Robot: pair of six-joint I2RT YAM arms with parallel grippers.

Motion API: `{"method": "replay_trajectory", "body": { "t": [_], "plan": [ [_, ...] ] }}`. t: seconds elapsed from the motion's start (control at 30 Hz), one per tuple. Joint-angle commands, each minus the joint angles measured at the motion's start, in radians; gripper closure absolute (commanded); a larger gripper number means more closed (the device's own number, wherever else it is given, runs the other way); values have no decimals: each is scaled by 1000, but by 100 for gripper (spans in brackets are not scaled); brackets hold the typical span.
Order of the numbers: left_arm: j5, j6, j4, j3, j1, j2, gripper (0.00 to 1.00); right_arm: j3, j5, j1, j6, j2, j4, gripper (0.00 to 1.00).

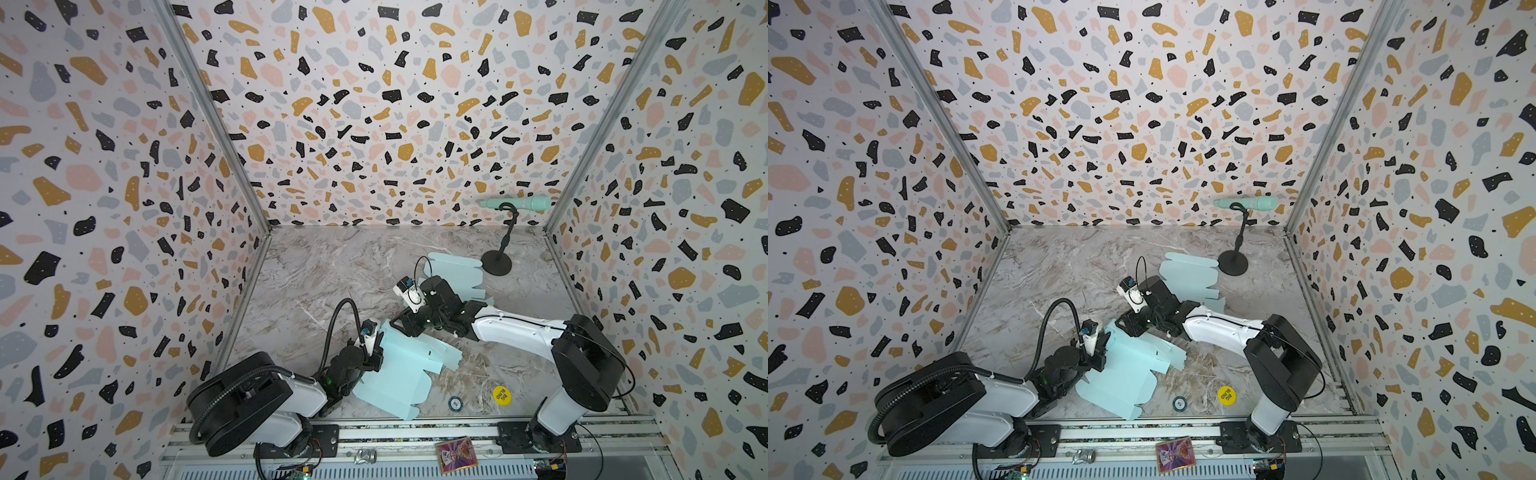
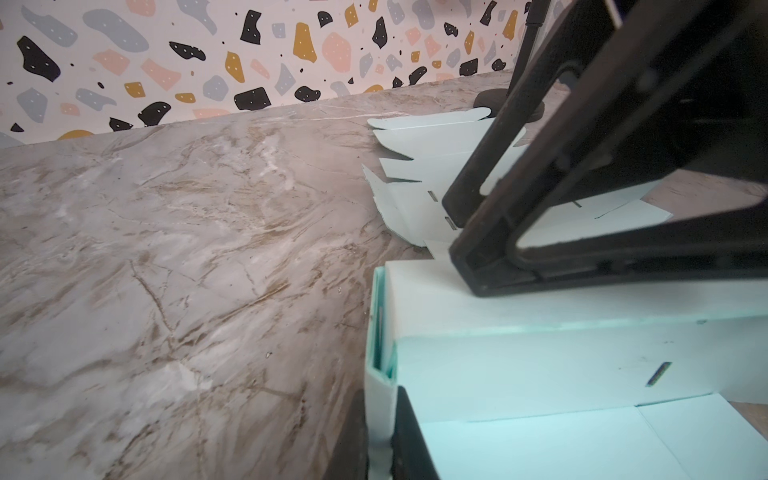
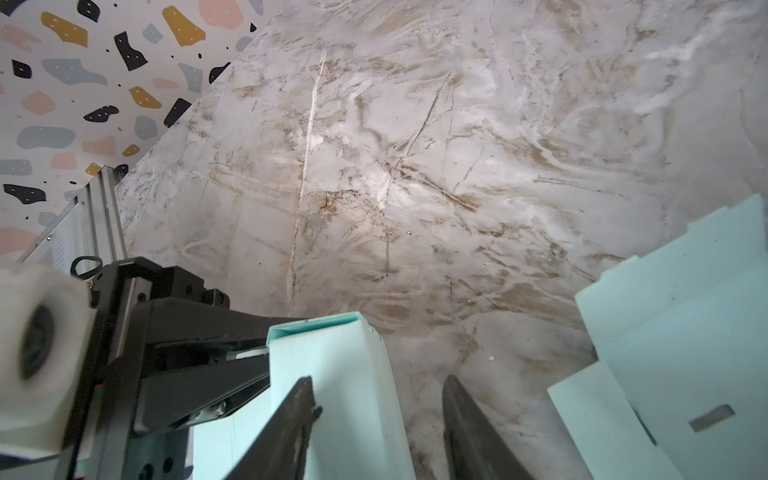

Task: Fold the paper box

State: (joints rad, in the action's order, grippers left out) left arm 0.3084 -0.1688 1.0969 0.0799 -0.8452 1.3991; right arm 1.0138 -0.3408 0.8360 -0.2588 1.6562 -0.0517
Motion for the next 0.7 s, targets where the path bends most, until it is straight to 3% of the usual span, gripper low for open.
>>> {"method": "replay_trajectory", "body": {
  "t": [0.0,0.13,0.33,0.5,0.67],
  "plan": [
    [11,1,104,-12,-12,22,89,-15,-43,15,-12,32,12,50],
    [16,-9,135,-23,-12,36,89,2,-40,27,-7,68,31,51],
    [32,-17,152,-29,-12,42,80,5,-35,41,-3,111,44,53],
    [49,-10,144,-22,-12,47,80,4,-31,44,-12,107,42,54],
    [55,-5,161,-11,-12,63,90,7,-17,56,-14,107,59,55]
  ]
}}
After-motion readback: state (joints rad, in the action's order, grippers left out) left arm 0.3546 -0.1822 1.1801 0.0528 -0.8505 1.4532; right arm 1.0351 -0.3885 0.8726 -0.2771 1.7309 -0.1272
